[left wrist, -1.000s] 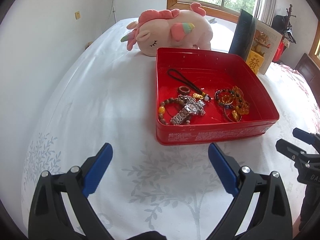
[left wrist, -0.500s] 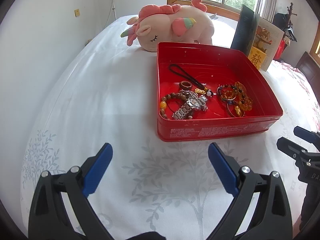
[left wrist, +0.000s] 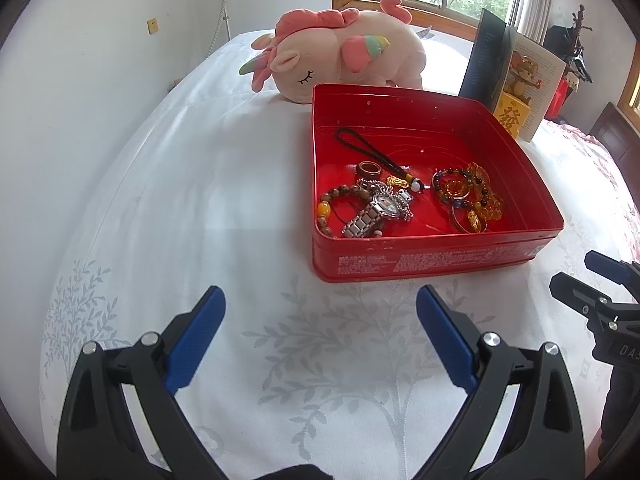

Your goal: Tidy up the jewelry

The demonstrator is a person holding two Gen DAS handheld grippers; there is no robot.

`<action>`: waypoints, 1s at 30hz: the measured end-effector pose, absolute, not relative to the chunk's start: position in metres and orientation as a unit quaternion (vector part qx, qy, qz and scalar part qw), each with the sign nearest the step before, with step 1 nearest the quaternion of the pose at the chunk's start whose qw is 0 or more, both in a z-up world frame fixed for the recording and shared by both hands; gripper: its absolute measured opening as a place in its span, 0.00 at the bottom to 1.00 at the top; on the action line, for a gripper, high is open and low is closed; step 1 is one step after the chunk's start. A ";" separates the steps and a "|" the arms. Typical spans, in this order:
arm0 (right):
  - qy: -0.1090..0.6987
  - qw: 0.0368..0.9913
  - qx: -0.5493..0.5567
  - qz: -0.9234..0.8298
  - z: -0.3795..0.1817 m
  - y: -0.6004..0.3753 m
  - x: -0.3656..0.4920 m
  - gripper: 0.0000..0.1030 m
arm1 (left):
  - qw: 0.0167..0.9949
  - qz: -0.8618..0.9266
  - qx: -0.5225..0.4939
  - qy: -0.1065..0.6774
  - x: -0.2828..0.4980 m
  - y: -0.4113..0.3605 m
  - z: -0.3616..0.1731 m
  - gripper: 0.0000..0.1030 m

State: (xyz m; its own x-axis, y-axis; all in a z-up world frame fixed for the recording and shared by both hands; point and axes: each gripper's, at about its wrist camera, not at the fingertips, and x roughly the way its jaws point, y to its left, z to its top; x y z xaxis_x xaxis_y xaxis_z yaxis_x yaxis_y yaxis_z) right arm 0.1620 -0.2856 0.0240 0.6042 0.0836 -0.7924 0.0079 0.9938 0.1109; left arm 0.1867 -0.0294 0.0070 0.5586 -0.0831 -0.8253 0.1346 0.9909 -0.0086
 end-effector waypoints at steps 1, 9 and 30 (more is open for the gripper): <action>0.444 0.894 0.051 0.022 0.024 -0.286 0.162 0.90 | 0.882 -0.062 0.028 0.466 0.187 -0.030 0.007 0.93; 0.444 0.894 0.052 0.021 0.023 -0.286 0.162 0.90 | 0.882 -0.061 0.028 0.466 0.187 -0.029 0.007 0.93; 0.445 0.894 0.052 0.021 0.021 -0.286 0.162 0.90 | 0.879 -0.062 0.027 0.472 0.191 -0.029 0.004 0.93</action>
State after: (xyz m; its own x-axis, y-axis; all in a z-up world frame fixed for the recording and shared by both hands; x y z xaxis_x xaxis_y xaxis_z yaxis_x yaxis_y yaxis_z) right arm 0.1621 -0.2859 0.0208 0.6031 0.0835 -0.7933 0.0092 0.9937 0.1115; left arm 0.1908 -0.0289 0.0038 0.5458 -0.0844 -0.8337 0.1346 0.9908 -0.0121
